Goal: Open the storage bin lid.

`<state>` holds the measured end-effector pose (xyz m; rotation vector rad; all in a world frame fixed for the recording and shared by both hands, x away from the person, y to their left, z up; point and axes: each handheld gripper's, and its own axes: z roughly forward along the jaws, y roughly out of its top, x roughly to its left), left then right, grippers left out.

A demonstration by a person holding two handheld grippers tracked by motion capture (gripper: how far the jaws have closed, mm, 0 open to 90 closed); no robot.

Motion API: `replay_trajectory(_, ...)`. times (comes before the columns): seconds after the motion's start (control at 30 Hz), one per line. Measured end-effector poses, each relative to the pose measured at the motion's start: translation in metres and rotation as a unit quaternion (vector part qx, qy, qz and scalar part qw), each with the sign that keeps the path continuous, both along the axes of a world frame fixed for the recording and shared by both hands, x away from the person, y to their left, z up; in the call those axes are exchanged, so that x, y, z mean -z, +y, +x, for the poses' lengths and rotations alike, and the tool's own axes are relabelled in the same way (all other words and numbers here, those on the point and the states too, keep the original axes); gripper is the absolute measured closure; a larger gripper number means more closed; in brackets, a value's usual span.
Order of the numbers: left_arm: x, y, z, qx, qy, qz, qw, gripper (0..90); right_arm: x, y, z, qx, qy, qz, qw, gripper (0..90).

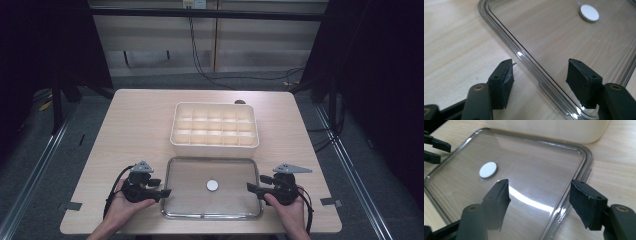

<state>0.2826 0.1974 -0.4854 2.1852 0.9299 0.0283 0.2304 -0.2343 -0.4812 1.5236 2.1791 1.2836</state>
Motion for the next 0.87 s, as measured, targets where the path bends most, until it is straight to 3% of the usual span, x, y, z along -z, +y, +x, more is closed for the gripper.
replay_trajectory(0.1,-0.007,0.003,-0.002,-0.006,-0.019,-0.005,0.9998,33.7,-0.004,-0.003,-0.004,-0.005,-0.013,-0.005,0.9999,30.8)
replay_trajectory(0.3,-0.020,0.012,-0.011,-0.029,-0.050,-0.026,0.9980,28.6,-0.017,-0.006,-0.018,-0.010,-0.043,0.011,0.9990,29.0)
replay_trajectory(0.4,-0.024,0.017,-0.016,-0.039,-0.062,-0.034,0.9968,29.5,-0.024,-0.009,-0.024,-0.006,-0.056,0.011,0.9983,28.9)
replay_trajectory(0.57,-0.033,0.023,-0.024,-0.045,-0.075,-0.033,0.9957,30.0,-0.031,-0.018,-0.035,0.006,-0.071,0.006,0.9974,28.8)
replay_trajectory(0.87,-0.028,0.037,-0.040,-0.049,-0.082,-0.040,0.9946,29.9,-0.026,-0.046,-0.048,0.049,-0.084,0.013,0.9951,26.3)
